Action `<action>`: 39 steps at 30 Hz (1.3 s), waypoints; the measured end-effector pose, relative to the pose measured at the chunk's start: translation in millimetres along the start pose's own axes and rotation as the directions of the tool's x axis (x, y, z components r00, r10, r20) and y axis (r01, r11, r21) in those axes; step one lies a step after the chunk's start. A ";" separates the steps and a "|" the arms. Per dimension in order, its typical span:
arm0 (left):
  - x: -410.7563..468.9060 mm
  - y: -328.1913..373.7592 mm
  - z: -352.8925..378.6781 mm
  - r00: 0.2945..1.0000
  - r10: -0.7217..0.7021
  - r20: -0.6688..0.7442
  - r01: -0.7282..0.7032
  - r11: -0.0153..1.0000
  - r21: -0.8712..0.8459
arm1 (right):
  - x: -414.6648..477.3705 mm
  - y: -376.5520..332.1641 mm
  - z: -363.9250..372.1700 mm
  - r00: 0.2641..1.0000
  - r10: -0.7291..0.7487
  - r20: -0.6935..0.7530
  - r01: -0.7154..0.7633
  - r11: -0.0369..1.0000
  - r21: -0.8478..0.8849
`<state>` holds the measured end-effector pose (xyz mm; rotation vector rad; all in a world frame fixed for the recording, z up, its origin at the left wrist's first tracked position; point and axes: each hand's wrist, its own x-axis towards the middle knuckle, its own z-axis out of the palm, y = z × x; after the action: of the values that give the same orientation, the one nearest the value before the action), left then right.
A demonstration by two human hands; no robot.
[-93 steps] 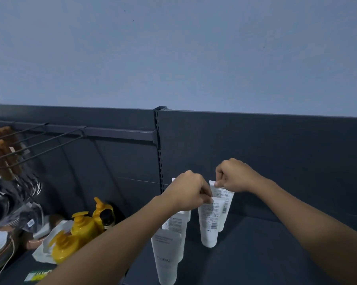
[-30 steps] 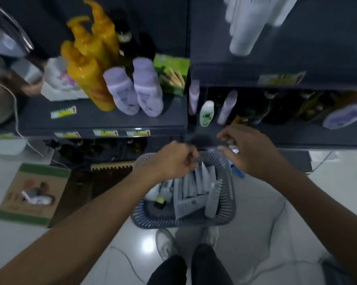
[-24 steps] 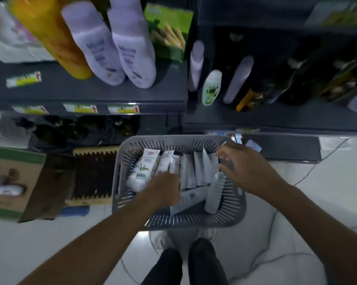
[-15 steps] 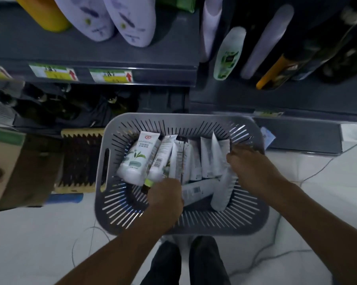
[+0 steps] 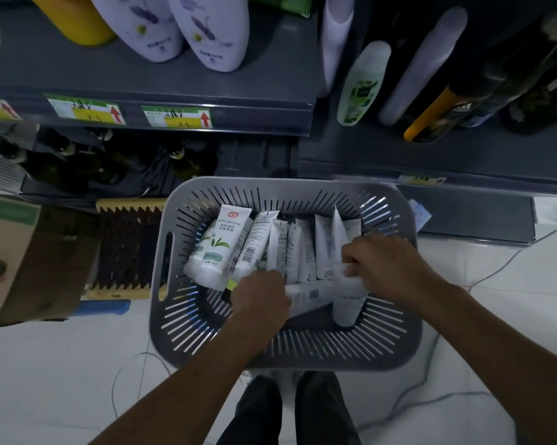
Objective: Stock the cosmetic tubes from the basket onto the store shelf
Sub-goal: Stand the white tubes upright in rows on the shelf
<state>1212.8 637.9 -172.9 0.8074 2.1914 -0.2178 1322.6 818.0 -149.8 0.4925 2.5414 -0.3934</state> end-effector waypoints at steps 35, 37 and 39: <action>-290.7 165.3 -493.0 0.452 0.725 -0.520 -0.612 0.676 0.410 | -280.8 -0.8 -454.9 0.869 0.059 -0.491 -0.057 0.998 0.018; -293.5 191.9 -511.2 0.436 0.734 -0.521 -0.627 0.663 0.409 | -289.7 18.4 -469.1 0.855 0.029 -0.517 -0.025 1.000 0.015; -295.2 217.4 -527.0 0.416 0.743 -0.524 -0.625 0.652 0.430 | -294.5 37.2 -482.7 0.842 0.007 -0.540 -0.007 1.000 0.002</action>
<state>1169.8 873.9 422.6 2.0997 2.2264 0.3903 1365.1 949.6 399.7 0.6933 3.0828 -0.2760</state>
